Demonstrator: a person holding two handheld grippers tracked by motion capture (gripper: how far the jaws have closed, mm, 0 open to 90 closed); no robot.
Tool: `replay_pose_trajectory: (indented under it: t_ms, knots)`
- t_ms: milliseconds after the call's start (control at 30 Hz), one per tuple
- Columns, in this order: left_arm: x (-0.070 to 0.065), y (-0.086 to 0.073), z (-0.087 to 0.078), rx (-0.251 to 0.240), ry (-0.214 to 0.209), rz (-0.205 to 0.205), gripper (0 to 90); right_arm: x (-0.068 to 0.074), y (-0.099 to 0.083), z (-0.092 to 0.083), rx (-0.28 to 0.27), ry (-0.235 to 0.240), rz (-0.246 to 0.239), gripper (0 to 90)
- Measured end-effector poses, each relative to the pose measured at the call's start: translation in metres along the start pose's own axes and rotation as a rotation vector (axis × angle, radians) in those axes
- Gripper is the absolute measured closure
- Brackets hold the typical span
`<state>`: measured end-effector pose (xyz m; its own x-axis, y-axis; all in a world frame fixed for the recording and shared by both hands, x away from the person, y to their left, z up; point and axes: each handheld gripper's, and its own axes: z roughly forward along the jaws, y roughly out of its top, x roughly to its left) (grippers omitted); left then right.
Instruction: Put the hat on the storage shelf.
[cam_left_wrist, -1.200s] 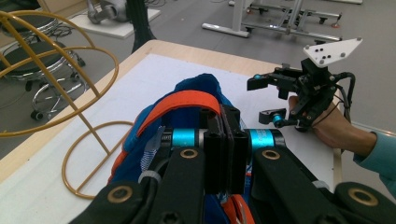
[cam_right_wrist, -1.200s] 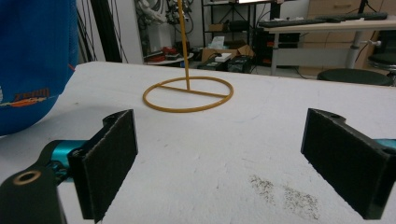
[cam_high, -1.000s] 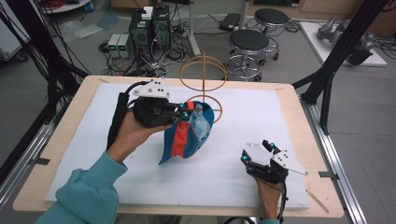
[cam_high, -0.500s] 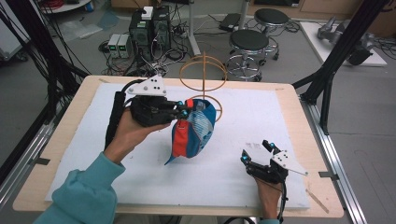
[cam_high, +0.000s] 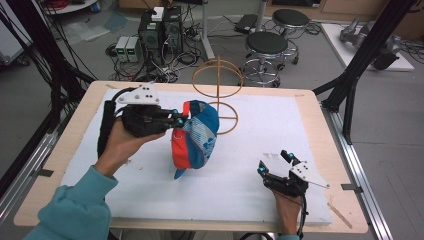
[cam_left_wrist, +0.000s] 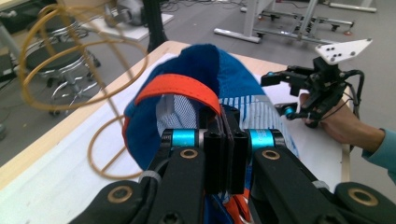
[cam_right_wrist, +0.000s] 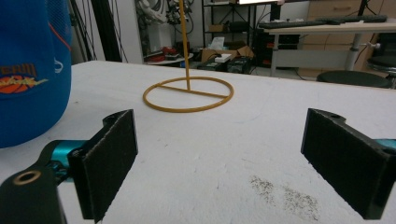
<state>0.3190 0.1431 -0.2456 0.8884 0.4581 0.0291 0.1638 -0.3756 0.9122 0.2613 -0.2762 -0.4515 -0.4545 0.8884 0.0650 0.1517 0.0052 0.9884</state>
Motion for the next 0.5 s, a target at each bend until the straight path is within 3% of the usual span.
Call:
replay_pose_trajectory:
  t_ms: [500]
  knots:
    - [0.025, -0.057, -0.026, 0.138, 0.130, -0.032, 88.2, 0.001, 0.000, 0.001, 0.009, -0.005, -0.018, 9.8]
